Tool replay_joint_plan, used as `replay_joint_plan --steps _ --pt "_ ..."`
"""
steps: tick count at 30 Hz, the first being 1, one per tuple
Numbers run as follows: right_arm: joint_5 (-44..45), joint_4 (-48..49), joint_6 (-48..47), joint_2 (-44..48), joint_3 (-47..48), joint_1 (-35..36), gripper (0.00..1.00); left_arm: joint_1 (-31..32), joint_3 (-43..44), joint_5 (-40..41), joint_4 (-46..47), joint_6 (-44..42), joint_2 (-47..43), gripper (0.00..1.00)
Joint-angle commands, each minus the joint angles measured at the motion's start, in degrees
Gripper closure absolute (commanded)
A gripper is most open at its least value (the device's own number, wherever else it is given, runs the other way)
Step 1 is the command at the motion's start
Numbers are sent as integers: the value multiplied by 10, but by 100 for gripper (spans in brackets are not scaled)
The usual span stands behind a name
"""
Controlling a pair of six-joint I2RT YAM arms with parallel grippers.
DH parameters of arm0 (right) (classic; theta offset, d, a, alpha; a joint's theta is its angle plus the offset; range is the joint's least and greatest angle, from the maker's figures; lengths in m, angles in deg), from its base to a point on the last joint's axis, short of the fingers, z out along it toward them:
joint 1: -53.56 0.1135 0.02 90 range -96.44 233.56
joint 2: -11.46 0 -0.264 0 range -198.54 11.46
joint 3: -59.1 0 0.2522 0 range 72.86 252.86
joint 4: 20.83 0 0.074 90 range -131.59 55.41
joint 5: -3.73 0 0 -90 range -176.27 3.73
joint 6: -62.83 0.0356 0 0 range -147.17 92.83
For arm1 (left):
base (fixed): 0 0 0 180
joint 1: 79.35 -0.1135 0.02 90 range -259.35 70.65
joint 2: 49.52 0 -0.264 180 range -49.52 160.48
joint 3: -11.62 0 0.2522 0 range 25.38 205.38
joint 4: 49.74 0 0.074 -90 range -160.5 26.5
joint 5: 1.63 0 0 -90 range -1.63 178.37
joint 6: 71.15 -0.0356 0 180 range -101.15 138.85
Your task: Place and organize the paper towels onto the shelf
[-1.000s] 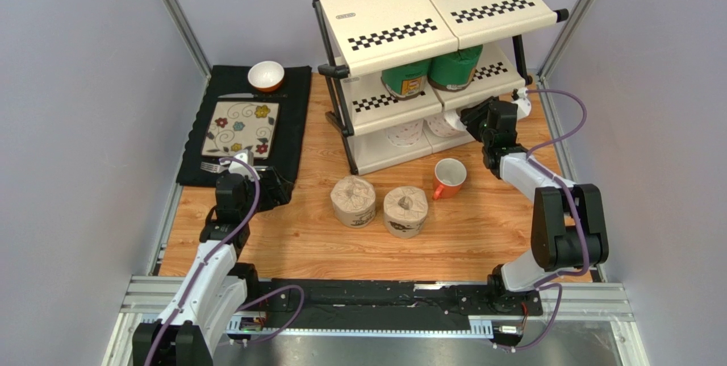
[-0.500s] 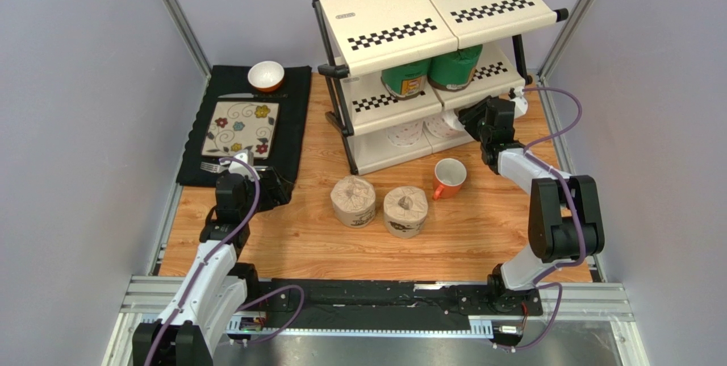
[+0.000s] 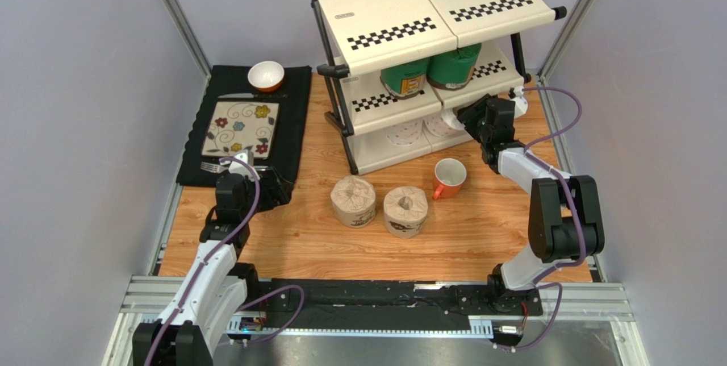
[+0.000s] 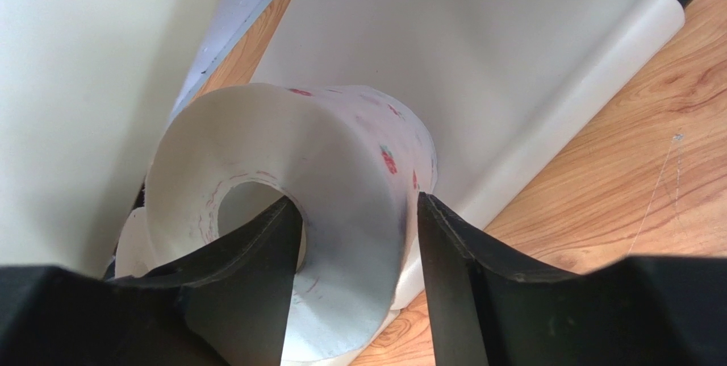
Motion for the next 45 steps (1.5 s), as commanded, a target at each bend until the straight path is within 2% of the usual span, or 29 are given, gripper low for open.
replay_joint_plan --steps 1,13,23,26,30,36,39,40,43,45 --pt "-25 47 -5 11 16 6 43 -2 -5 -3 19 7 1 8" --pt "-45 91 4 45 -16 5 39 -2 -5 -4 19 7 1 8" --pt "-46 88 6 74 -30 5 39 -2 -5 -5 19 8 0 8" --pt "-45 82 3 96 -48 5 39 -2 -5 -6 19 8 0 8" --pt "-45 52 -6 176 -85 5 39 -2 -5 -7 19 9 0 8" --pt "-46 -84 -31 320 -127 6 39 -2 -4 -6 20 8 -2 8" --pt "-77 -189 -48 401 -131 6 39 -2 -3 -7 18 9 1 8" --pt "-82 -254 -58 430 -119 6 39 -2 -2 -10 18 8 2 8" --pt "-107 -366 -64 473 -101 34 38 -2 -1 -10 18 8 5 8" --pt "-103 -411 -61 488 -96 96 38 -2 -1 -10 18 8 7 8"
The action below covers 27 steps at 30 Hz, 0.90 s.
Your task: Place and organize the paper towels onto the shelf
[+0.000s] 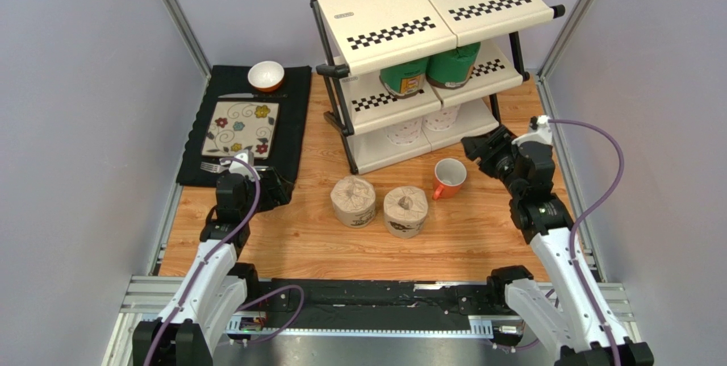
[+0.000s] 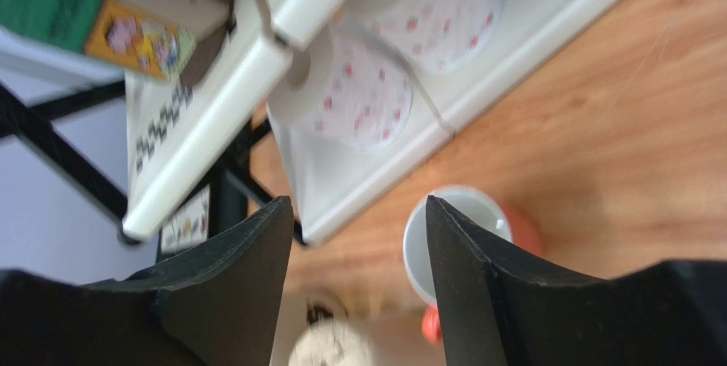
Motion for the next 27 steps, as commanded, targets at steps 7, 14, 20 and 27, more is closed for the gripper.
replay_joint_plan --steps 7,14,20,27 --pt "120 -278 60 15 54 353 34 -2 1 -9 15 7 5 8" --pt "221 -296 113 -60 82 455 30 -2 -1 -7 13 7 -1 8" --pt "263 -281 128 -97 85 457 27 -2 -3 -8 14 8 -2 8" --pt "278 -277 130 -127 85 457 26 -2 -4 -8 17 9 -1 8"
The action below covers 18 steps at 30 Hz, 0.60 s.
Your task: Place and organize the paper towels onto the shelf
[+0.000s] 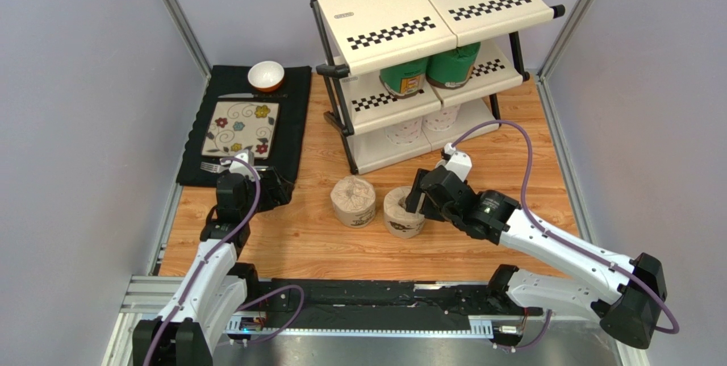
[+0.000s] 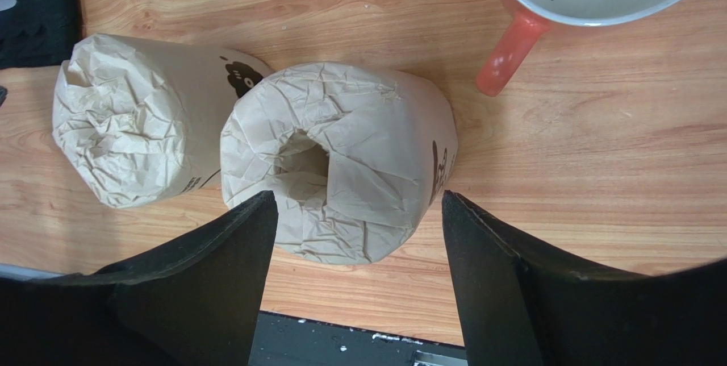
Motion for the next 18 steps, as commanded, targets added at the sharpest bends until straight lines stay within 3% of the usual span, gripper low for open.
replay_joint_plan --steps 1,9,18 --pt "31 20 13 -6 13 2 26 -2 -4 -8 15 9 -5 8" --pt "22 42 8 -41 4 3 26 -2 -5 -10 16 10 -6 8" --pt "16 37 14 -51 -7 2 10 -2 -5 -11 17 10 -4 8"
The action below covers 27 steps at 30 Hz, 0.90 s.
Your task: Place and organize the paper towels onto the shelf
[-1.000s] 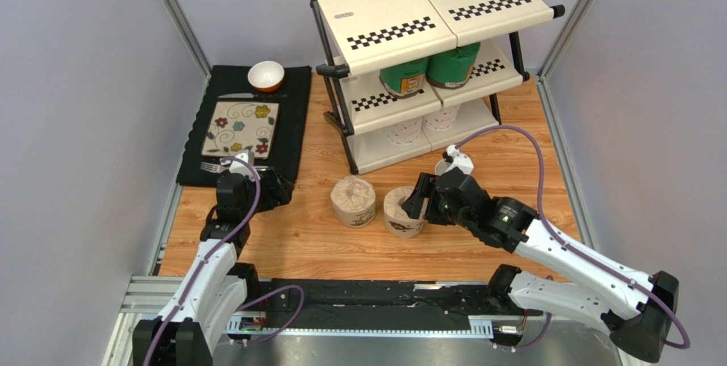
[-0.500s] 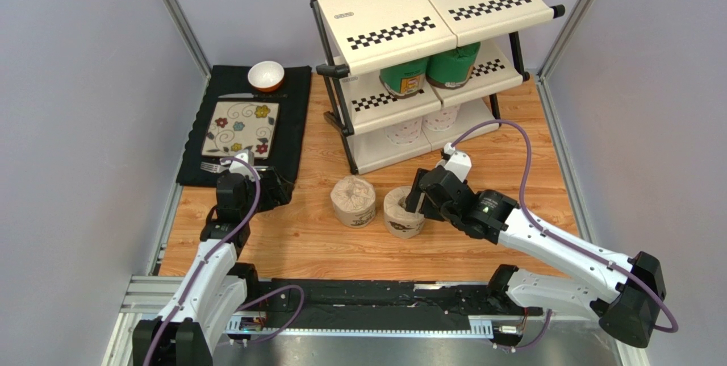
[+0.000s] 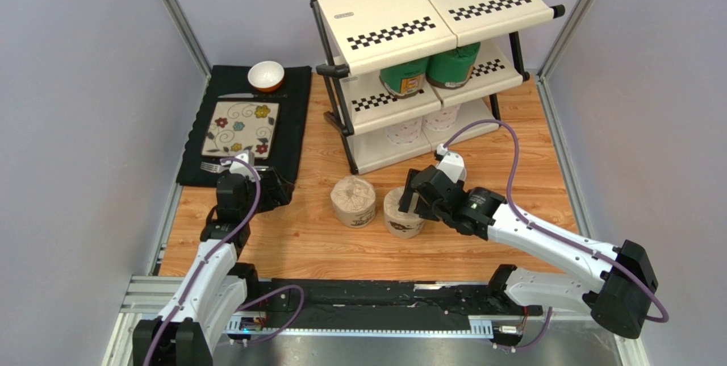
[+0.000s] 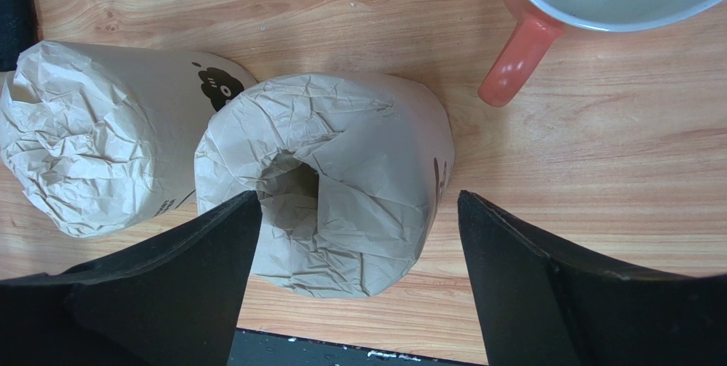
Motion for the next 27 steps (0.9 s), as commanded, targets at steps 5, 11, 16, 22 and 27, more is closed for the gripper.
replay_joint_plan --steps 5,11,16,22,27 --pt "13 11 15 6 -12 2 11 -2 -2 -9 17 11 -3 8" --pt "20 4 26 -1 -21 3 2 -2 -3 -10 18 11 -2 8" --pt "27 4 30 -2 -22 3 3 -2 -3 -11 17 12 0 8" --pt "31 11 30 -9 -23 2 18 -2 -2 -9 17 12 0 8" --pt "23 27 27 -17 -29 2 27 -2 -3 -13 18 12 0 8"
